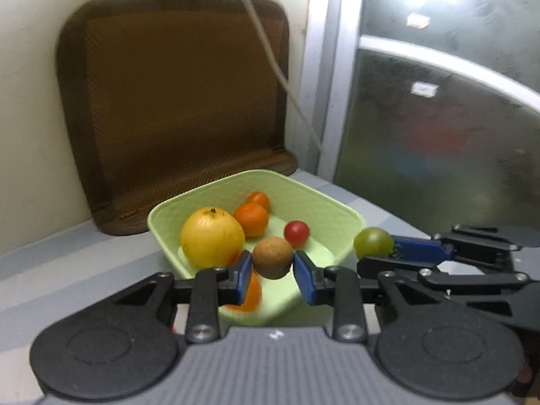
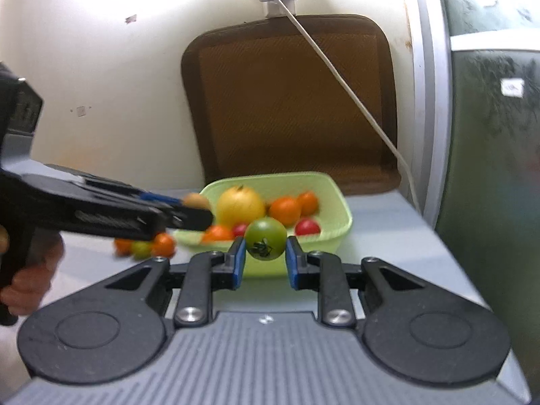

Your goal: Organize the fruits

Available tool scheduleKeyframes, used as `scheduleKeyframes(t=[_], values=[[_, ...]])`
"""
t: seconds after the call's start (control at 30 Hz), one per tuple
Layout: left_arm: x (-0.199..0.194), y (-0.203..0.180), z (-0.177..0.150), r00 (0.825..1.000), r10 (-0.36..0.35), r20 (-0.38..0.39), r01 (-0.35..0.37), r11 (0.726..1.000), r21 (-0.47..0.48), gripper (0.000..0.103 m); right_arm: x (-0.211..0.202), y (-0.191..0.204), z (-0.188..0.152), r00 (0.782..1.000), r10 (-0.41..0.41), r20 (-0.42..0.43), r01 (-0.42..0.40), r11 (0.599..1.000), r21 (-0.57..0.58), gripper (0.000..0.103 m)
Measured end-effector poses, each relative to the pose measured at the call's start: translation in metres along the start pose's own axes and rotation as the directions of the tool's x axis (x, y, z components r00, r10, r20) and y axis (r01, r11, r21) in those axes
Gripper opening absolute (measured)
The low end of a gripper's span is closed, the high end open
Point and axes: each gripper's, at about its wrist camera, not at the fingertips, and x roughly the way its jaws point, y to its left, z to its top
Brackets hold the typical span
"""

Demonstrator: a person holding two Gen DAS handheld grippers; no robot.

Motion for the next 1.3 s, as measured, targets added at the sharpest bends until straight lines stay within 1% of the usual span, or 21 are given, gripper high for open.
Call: scheduleKeyframes(t=[0.13, 0.23, 0.37, 0.53, 0.6, 0.67, 0.7, 0.8, 0.87, 0.97, 1.07, 1.1, 1.13, 1.17, 1.3], values=[[0.025, 0.002, 0.006, 0.999, 0.029, -0.044, -0.029, 1.0, -0.008, 0.028, 0.026, -0.011, 0.005, 0.999, -0.007, -0.035, 0.006, 1.0, -0.021, 0.028], [0.033, 0.004, 0.006, 0.998, 0.036, -0.058, -0.037, 0.999, -0.008, 0.028, 0.037, -0.017, 0.007, 0.999, -0.012, -0.05, 0.011, 1.0, -0.024, 0.028], [0.042, 0.003, 0.007, 0.996, 0.048, -0.073, -0.049, 0.999, -0.008, 0.028, 0.045, -0.021, 0.007, 0.998, -0.006, -0.062, 0.004, 1.0, -0.026, 0.03], [0.046, 0.004, 0.008, 0.995, 0.068, -0.076, -0.069, 0.998, -0.005, 0.029, 0.048, -0.022, 0.007, 0.999, -0.012, -0.053, 0.01, 1.0, -0.026, 0.031], [0.046, 0.004, 0.008, 0.994, 0.082, -0.077, -0.083, 0.997, -0.004, 0.036, 0.046, -0.023, 0.006, 0.999, -0.016, -0.048, 0.015, 1.0, -0.016, 0.032], [0.044, 0.004, 0.008, 0.993, 0.092, -0.073, -0.092, 0.996, 0.002, 0.046, 0.041, -0.024, 0.006, 0.999, -0.016, -0.041, 0.016, 1.0, 0.001, 0.033], [0.041, 0.003, 0.007, 0.992, 0.103, -0.068, -0.103, 0.995, 0.007, 0.048, 0.038, -0.025, 0.007, 0.999, -0.015, -0.039, 0.015, 1.0, 0.008, 0.033], [0.025, 0.001, 0.004, 0.991, 0.123, -0.044, -0.122, 0.992, 0.017, 0.048, 0.029, -0.02, 0.006, 1.0, -0.005, -0.03, 0.006, 1.0, 0.028, 0.033], [0.006, 0.003, -0.001, 0.993, 0.117, -0.011, -0.117, 0.993, 0.004, 0.051, 0.022, -0.013, 0.007, 1.0, 0.006, -0.03, -0.005, 1.0, 0.023, 0.033], [-0.029, 0.015, -0.014, 0.993, 0.114, 0.033, -0.112, 0.992, -0.052, 0.051, 0.013, 0.003, 0.009, 0.999, 0.017, -0.045, -0.016, 1.0, 0.024, 0.034], [-0.062, 0.036, -0.029, 0.987, 0.148, 0.056, -0.141, 0.984, -0.107, 0.052, 0.009, 0.026, 0.006, 0.995, 0.045, -0.094, -0.043, 0.999, 0.022, 0.035], [-0.072, 0.043, -0.034, 0.983, 0.172, 0.059, -0.164, 0.979, -0.124, 0.052, 0.008, 0.035, 0.005, 0.993, 0.046, -0.109, -0.044, 0.999, 0.017, 0.038], [-0.083, 0.053, -0.041, 0.978, 0.203, 0.058, -0.193, 0.971, -0.142, 0.052, 0.008, 0.045, 0.003, 0.991, 0.052, -0.127, -0.051, 0.999, 0.014, 0.05], [-0.092, 0.061, -0.047, 0.971, 0.231, 0.054, -0.22, 0.963, -0.157, 0.052, 0.009, 0.054, 0.002, 0.988, 0.063, -0.139, -0.062, 0.998, 0.011, 0.054], [-0.125, 0.094, -0.076, 0.941, 0.339, 0.017, -0.328, 0.92, -0.217, 0.052, 0.02, 0.095, 0.001, 0.972, 0.107, -0.21, -0.109, 0.994, 0.003, 0.054]])
